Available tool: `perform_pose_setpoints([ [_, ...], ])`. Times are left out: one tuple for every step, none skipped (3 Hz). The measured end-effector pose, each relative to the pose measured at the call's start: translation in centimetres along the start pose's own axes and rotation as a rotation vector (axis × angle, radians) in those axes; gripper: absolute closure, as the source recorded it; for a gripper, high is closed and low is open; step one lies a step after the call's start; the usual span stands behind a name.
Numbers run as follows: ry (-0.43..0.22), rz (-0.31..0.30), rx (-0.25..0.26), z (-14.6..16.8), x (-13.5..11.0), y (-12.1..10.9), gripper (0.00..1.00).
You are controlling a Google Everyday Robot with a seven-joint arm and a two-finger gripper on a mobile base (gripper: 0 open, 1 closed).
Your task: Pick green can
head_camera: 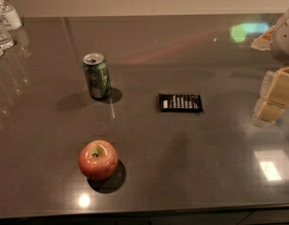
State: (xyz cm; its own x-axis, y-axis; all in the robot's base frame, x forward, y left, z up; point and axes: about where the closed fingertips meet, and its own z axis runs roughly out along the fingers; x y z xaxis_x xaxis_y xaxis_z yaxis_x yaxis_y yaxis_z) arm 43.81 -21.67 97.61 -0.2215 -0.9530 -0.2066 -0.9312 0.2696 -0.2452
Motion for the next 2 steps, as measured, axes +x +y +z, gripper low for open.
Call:
perform_pose_setpoints([
  [-0.002, 0.0, 0.002, 0.0, -0.1, 0.0, 0.0],
  [-0.049, -0.004, -0.011, 1.3, -1.4, -1.1, 0.0],
])
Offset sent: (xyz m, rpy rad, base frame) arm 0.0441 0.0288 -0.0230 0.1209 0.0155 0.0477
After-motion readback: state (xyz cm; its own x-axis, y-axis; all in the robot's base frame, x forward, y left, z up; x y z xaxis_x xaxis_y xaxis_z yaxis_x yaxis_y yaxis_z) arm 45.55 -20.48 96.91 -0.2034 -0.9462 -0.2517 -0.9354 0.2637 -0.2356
